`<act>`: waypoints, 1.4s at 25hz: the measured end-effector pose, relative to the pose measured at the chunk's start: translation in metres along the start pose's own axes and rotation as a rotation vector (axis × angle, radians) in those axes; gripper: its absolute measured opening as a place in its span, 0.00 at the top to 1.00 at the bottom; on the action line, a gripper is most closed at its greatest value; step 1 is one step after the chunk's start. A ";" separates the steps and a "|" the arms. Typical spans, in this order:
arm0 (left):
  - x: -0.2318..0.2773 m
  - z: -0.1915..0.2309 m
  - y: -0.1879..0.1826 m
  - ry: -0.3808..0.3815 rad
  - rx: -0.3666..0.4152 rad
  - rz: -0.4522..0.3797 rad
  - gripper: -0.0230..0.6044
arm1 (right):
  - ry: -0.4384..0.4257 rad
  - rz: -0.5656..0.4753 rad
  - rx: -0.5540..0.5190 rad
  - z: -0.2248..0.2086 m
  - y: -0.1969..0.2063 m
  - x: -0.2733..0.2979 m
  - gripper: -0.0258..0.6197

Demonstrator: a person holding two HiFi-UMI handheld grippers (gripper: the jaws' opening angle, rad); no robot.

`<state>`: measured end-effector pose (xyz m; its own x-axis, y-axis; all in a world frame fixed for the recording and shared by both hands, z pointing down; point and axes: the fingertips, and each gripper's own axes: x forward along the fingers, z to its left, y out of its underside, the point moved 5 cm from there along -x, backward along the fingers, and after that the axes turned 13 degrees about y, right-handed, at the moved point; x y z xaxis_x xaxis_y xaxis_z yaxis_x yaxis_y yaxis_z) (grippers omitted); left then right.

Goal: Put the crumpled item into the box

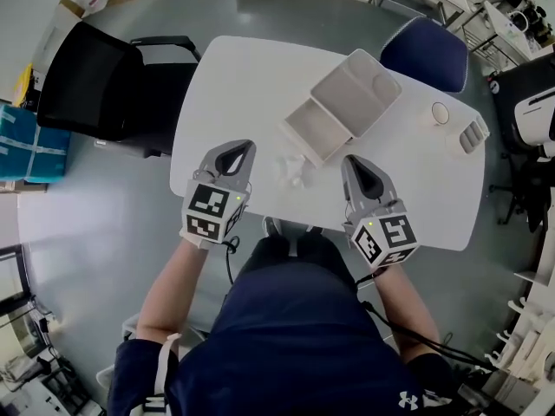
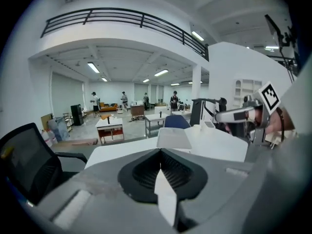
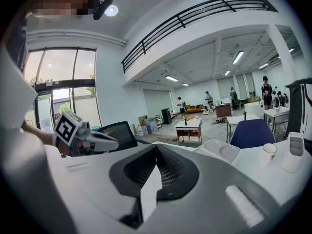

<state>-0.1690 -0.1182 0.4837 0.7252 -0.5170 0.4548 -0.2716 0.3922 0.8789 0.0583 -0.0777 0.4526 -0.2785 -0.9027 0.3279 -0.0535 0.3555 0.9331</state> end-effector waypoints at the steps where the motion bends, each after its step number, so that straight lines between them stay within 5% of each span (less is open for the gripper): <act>1: 0.010 -0.004 0.007 0.022 0.014 0.041 0.96 | 0.007 0.004 0.012 -0.005 0.003 -0.001 0.96; 11: 0.097 -0.038 0.109 0.276 0.186 0.549 0.85 | 0.095 0.031 0.113 -0.048 0.030 -0.020 0.96; 17: 0.129 -0.049 0.168 0.313 0.260 0.768 0.78 | 0.173 0.046 0.173 -0.071 0.052 -0.034 0.96; 25: 0.151 -0.053 0.211 0.329 0.259 0.942 0.77 | 0.235 0.059 0.239 -0.095 0.076 -0.054 0.95; 28: 0.154 -0.055 0.211 0.326 0.272 0.955 0.79 | 0.241 0.062 0.252 -0.099 0.079 -0.058 0.96; 32: 0.153 -0.062 0.206 0.333 0.263 0.943 0.96 | 0.232 0.060 0.258 -0.100 0.080 -0.063 0.96; 35: 0.150 -0.068 0.200 0.343 0.247 0.936 0.96 | 0.219 0.059 0.250 -0.100 0.078 -0.064 0.96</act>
<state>-0.0717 -0.0651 0.7181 0.2867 0.1764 0.9416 -0.9159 0.3388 0.2154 0.1675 -0.0167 0.5194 -0.0773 -0.8997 0.4295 -0.2848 0.4328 0.8553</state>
